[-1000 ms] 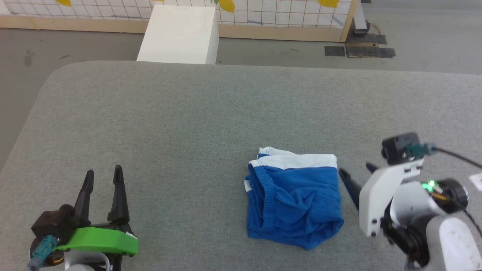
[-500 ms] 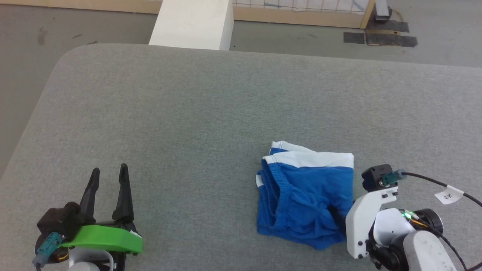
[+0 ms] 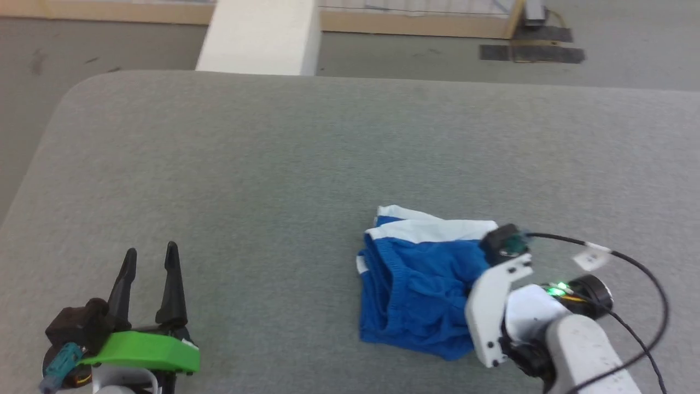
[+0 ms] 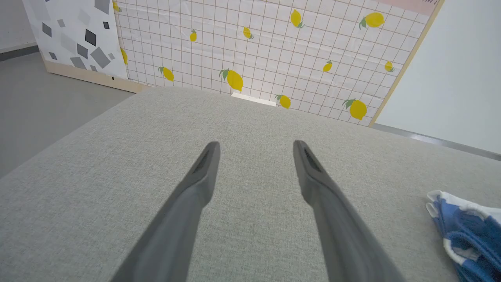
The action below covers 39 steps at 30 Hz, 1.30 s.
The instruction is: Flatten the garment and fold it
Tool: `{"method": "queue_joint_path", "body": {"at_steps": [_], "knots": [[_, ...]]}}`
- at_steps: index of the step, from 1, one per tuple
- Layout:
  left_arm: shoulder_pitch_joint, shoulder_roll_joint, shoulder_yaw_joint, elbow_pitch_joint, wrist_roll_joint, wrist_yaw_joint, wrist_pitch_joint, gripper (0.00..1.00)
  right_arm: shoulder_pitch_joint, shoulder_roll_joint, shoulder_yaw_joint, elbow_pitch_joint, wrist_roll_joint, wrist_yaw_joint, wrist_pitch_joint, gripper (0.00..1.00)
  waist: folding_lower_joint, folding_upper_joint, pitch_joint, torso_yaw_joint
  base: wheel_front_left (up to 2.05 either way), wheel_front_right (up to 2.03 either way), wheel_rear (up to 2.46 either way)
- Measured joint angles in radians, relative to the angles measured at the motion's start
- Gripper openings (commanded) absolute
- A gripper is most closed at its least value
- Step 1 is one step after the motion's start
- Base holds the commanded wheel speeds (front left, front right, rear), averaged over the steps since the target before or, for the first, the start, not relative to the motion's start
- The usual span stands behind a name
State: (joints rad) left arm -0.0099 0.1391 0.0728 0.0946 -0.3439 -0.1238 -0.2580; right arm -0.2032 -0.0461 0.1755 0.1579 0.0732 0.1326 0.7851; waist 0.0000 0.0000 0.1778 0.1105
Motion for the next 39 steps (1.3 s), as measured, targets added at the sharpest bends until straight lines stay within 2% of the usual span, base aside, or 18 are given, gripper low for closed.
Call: {"method": "queue_joint_path", "body": {"at_steps": [3, 8, 15, 20, 25, 32, 35, 39], "knots": [[0.012, 0.002, 0.000, -0.009, 0.000, 0.000, 0.000, 1.00, -0.035, -0.026, 0.066, -0.002, -0.013, 0.000, 0.042, 0.00, 0.0000, 0.0000, -0.002, -0.051, 0.00, 0.00, 0.00], [0.010, 0.020, -0.011, -0.041, -0.001, 0.000, 0.000, 1.00, -0.123, -0.132, 0.171, 0.004, -0.003, 0.000, 0.086, 0.00, 0.0000, 0.0000, 0.006, -0.157, 0.00, 0.00, 0.00], [-0.002, 0.058, 0.002, -0.080, -0.007, 0.000, 0.001, 1.00, -0.240, -0.226, 0.197, 0.021, -0.003, 0.000, 0.056, 0.00, 0.0000, 0.0000, 0.045, -0.321, 0.00, 0.00, 0.00], [-0.024, 0.095, 0.016, -0.118, -0.008, 0.000, 0.011, 1.00, -0.291, -0.273, 0.125, 0.034, -0.050, 0.000, 0.022, 0.00, 0.0000, 0.0000, 0.106, -0.400, 0.00, 0.00, 0.00], [-0.032, 0.128, 0.049, -0.160, -0.017, 0.002, 0.028, 1.00, -0.317, -0.321, 0.032, 0.034, -0.101, 0.000, -0.004, 0.00, 0.0002, 0.0000, 0.184, -0.436, 0.00, 0.00, 0.00], [-0.032, 0.182, 0.100, -0.218, -0.023, 0.006, 0.047, 1.00, -0.321, -0.356, -0.174, 0.042, -0.178, 0.000, -0.025, 0.00, 0.0002, 0.0000, 0.300, -0.430, 0.00, 0.00, 0.00], [-0.032, 0.198, 0.115, -0.236, -0.037, 0.006, 0.053, 1.00, -0.325, -0.352, -0.262, 0.040, -0.219, 0.000, -0.045, 0.00, 0.0003, 0.0000, 0.339, -0.416, 0.00, 0.00, 0.00], [-0.031, 0.213, 0.134, -0.247, -0.050, 0.011, 0.056, 1.00, -0.332, -0.316, -0.381, 0.027, -0.268, 0.000, -0.068, 0.00, 0.0002, 0.0000, 0.378, -0.394, 0.00, 0.00, 0.00]]}}
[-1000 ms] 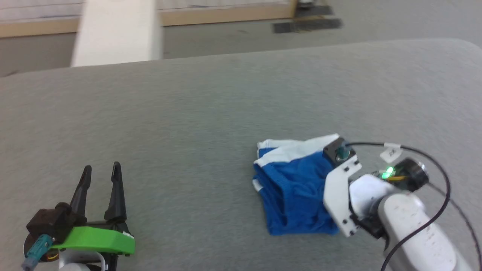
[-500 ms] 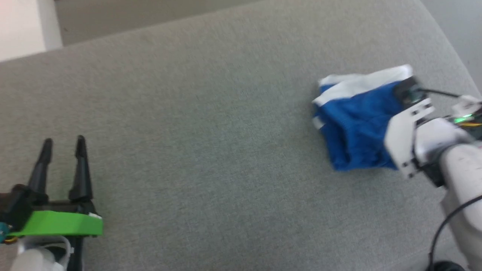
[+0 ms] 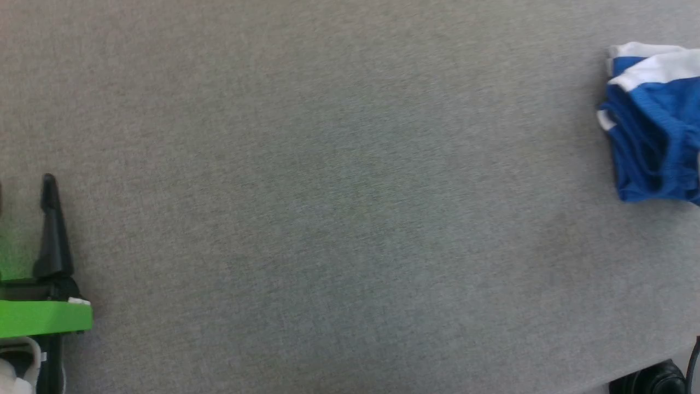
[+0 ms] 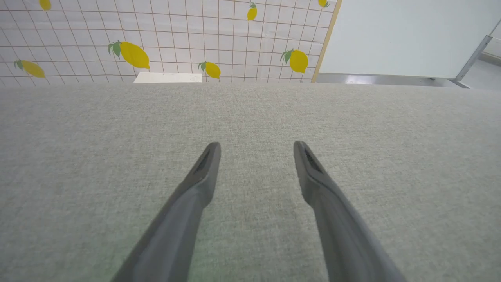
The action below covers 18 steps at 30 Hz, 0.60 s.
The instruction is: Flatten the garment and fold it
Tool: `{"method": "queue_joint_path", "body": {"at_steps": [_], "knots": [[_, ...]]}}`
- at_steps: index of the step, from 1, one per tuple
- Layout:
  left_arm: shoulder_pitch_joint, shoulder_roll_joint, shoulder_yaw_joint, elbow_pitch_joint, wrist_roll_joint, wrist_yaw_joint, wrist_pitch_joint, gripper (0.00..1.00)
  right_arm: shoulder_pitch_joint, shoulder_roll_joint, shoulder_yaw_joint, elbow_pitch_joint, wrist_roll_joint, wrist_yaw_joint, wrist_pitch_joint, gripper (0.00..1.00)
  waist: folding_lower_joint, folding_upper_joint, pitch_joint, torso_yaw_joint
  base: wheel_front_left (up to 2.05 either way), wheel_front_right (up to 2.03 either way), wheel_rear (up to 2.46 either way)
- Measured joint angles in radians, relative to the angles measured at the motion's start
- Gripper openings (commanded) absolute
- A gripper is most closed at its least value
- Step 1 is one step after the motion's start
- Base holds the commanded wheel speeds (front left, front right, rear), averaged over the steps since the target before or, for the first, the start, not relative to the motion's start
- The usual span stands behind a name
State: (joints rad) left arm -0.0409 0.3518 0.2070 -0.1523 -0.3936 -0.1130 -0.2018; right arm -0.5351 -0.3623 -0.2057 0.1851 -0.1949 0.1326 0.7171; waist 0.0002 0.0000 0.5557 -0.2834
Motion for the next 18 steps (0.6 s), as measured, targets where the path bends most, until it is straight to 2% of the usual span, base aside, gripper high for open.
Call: {"method": "queue_joint_path", "body": {"at_steps": [2, 3, 4, 12, 18], "knots": [[0.003, 0.001, 0.011, -0.014, -0.004, 0.007, 0.002, 1.00, -0.002, 0.027, -0.063, -0.006, -0.028, 0.000, -0.010, 0.00, 0.0000, 0.0000, 0.014, 0.012, 0.00, 0.00, 0.00], [0.004, 0.002, 0.012, -0.017, -0.004, 0.008, 0.003, 1.00, -0.002, 0.034, -0.081, -0.009, -0.043, 0.000, -0.020, 0.23, -0.0001, 0.0000, 0.018, 0.017, 0.00, 0.00, 0.00], [0.005, 0.004, 0.013, -0.019, -0.004, 0.008, 0.003, 1.00, -0.004, 0.039, -0.099, -0.010, -0.055, 0.000, -0.027, 1.00, -0.0001, 0.0000, 0.021, 0.023, 0.00, 0.00, 0.00], [0.015, 0.003, 0.003, -0.005, -0.010, 0.010, 0.003, 1.00, -0.067, 0.049, -0.214, -0.030, -0.111, 0.000, -0.175, 1.00, -0.0001, 0.0000, 0.000, 0.043, 0.00, 0.00, 0.00], [0.014, -0.032, -0.030, 0.047, -0.011, 0.019, -0.012, 1.00, -0.111, 0.063, -0.237, -0.063, -0.008, 0.000, -0.330, 1.00, -0.0002, 0.0000, -0.063, 0.058, 0.00, 0.00, 0.00]]}}
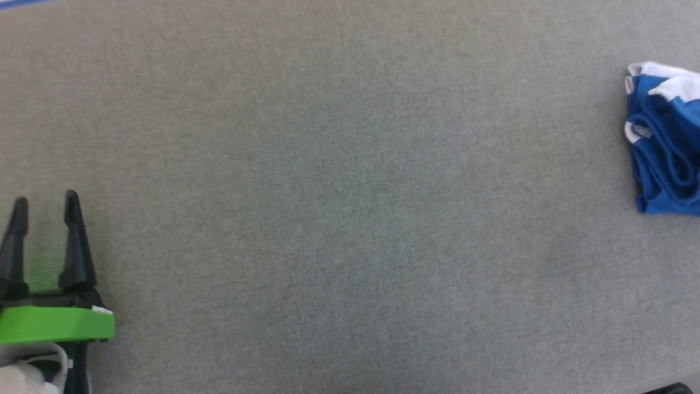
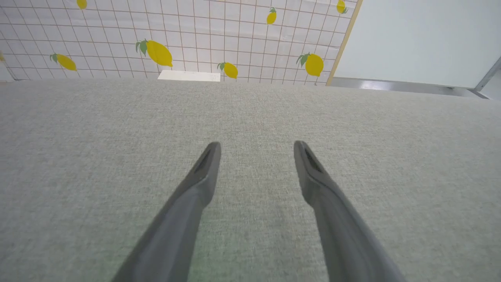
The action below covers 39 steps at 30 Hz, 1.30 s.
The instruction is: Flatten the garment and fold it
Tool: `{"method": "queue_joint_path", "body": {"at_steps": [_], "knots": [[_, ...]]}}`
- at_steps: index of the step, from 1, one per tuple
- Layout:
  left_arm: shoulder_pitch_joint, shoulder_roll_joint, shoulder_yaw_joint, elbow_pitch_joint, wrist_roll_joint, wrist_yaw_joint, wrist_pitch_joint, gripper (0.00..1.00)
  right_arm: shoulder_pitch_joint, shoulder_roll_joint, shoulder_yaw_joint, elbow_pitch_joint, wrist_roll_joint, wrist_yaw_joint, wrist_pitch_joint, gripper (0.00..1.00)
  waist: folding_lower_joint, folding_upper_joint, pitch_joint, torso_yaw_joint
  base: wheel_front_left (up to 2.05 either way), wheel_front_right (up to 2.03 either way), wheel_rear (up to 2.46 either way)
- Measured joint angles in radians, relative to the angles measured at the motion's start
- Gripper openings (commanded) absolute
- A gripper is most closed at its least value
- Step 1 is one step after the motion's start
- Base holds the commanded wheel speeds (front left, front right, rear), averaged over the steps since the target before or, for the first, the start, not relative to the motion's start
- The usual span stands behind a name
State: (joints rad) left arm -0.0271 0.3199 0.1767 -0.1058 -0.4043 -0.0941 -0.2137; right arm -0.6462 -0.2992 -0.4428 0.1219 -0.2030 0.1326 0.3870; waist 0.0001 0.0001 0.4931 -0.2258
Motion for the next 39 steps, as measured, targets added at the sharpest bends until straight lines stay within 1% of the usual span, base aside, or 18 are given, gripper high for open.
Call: {"method": "queue_joint_path", "body": {"at_steps": [4, 8, 10, 13, 15, 18, 20, 24, 28, 31, 32, 35, 39], "knots": [[0.000, -0.024, -0.016, 0.042, 0.010, 0.013, -0.016, 1.00, -0.010, 0.023, 0.081, -0.055, 0.127, 0.000, -0.143, 1.00, 0.0000, 0.0000, -0.061, 0.015, 0.00, 0.00, 0.00], [-0.001, -0.051, -0.023, 0.072, 0.017, 0.027, -0.027, 1.00, -0.002, 0.063, 0.151, -0.125, 0.228, 0.000, -0.247, 1.00, -0.0001, 0.0000, -0.130, 0.036, 0.00, 0.00, 0.00], [-0.001, -0.061, -0.022, 0.079, 0.018, 0.039, -0.029, 1.00, 0.017, 0.092, 0.191, -0.157, 0.258, 0.000, -0.285, 1.00, -0.0001, 0.0000, -0.162, 0.050, 0.00, 0.00, 0.00], [-0.002, -0.073, -0.018, 0.085, 0.022, 0.053, -0.035, 1.00, 0.057, 0.167, 0.246, -0.204, 0.293, -0.001, -0.328, 1.00, -0.0001, 0.0000, -0.209, 0.075, 0.00, 0.00, 0.00], [-0.001, -0.080, -0.011, 0.086, 0.025, 0.063, -0.036, 1.00, 0.081, 0.206, 0.301, -0.221, 0.317, -0.001, -0.351, 1.00, -0.0002, 0.0000, -0.238, 0.098, 0.00, 0.00, 0.00], [0.000, -0.086, -0.004, 0.086, 0.027, 0.071, -0.036, 1.00, 0.121, 0.238, 0.366, -0.233, 0.327, 0.000, -0.381, 1.00, -0.0001, 0.0000, -0.271, 0.136, 0.00, 0.00, 0.00], [-0.001, -0.093, -0.007, 0.087, 0.028, 0.075, -0.039, 1.00, 0.150, 0.247, 0.392, -0.230, 0.331, 0.000, -0.400, 1.00, -0.0002, 0.0000, -0.289, 0.160, 0.00, 0.00, 0.00], [-0.008, -0.106, -0.032, 0.099, 0.046, 0.077, -0.039, 1.00, 0.228, 0.248, 0.403, -0.187, 0.445, -0.001, -0.483, 1.00, -0.0002, 0.0000, -0.324, 0.216, 0.00, 0.00, 0.00], [-0.026, -0.114, -0.048, 0.118, 0.052, 0.077, -0.039, 1.00, 0.311, 0.250, 0.417, -0.100, 0.502, 0.000, -0.580, 1.00, -0.0002, 0.0000, -0.355, 0.264, 0.00, 0.00, 0.00], [-0.027, -0.124, -0.064, 0.132, 0.058, 0.077, -0.039, 1.00, 0.358, 0.250, 0.410, -0.049, 0.509, -0.001, -0.623, 1.00, -0.0002, 0.0000, -0.382, 0.287, 0.00, 0.00, 0.00], [-0.027, -0.131, -0.084, 0.155, 0.063, 0.076, -0.039, 1.00, 0.402, 0.250, 0.409, -0.019, 0.501, -0.001, -0.637, 1.00, -0.0002, 0.0000, -0.406, 0.304, 0.00, 0.00, 0.00], [-0.027, -0.135, -0.103, 0.174, 0.072, 0.071, -0.040, 1.00, 0.444, 0.250, 0.402, -0.009, 0.487, -0.001, -0.640, 1.00, -0.0001, 0.0000, -0.422, 0.314, 0.00, 0.00, 0.00], [-0.024, -0.152, -0.131, 0.198, 0.079, 0.064, -0.040, 1.00, 0.502, 0.249, 0.374, -0.031, 0.482, -0.001, -0.643, 1.00, -0.0002, 0.0000, -0.438, 0.316, 0.00, 0.00, 0.00]]}}
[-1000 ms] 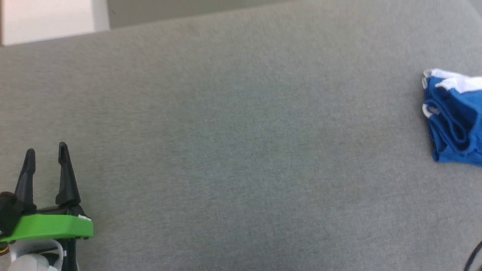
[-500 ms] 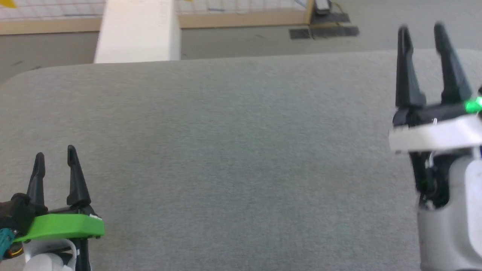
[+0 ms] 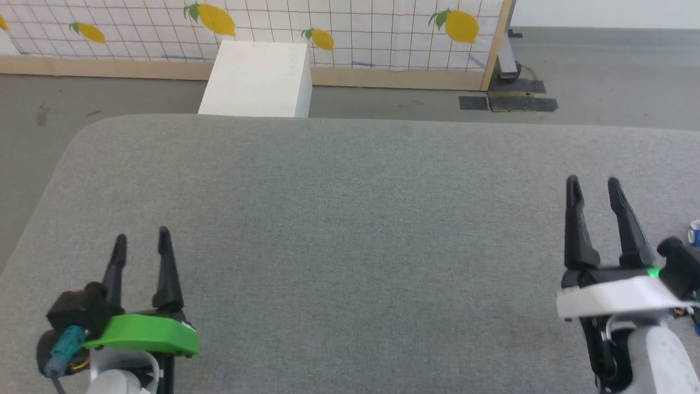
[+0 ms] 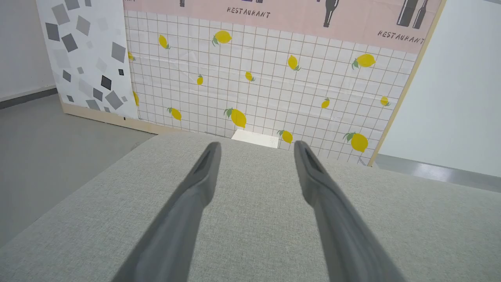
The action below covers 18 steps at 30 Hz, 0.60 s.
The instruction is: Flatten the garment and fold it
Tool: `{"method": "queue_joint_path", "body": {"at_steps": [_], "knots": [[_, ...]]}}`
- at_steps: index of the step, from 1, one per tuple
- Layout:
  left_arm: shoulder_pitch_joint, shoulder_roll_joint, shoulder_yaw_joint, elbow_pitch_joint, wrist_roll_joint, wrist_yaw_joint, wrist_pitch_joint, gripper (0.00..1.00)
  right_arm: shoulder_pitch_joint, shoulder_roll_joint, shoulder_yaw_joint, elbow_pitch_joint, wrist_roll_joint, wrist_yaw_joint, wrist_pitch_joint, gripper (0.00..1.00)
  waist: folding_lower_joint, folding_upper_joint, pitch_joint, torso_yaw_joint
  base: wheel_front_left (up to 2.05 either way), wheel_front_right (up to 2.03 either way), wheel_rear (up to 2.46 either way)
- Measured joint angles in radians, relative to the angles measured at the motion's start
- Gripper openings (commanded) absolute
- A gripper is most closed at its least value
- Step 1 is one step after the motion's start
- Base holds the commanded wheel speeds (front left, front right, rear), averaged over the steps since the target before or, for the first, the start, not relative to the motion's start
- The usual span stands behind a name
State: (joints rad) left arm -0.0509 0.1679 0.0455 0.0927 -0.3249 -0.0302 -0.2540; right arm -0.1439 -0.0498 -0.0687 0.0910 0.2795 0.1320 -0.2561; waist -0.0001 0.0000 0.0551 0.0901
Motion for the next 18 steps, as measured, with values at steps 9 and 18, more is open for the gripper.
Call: {"method": "queue_joint_path", "body": {"at_steps": [9, 18], "knots": [[0.020, -0.017, -0.043, 0.060, 0.029, -0.013, 0.000, 1.00, 0.115, 0.000, -0.001, -0.021, -0.024, 0.000, -0.001, 1.00, 0.0000, 0.0000, -0.005, -0.027, 0.00, 0.00, 0.00], [0.046, -0.043, -0.067, 0.081, 0.044, -0.022, -0.003, 1.00, 0.168, 0.000, 0.017, -0.005, -0.014, 0.000, -0.001, 1.00, 0.0000, 0.0000, 0.002, -0.037, 0.00, 0.00, 0.00]]}}
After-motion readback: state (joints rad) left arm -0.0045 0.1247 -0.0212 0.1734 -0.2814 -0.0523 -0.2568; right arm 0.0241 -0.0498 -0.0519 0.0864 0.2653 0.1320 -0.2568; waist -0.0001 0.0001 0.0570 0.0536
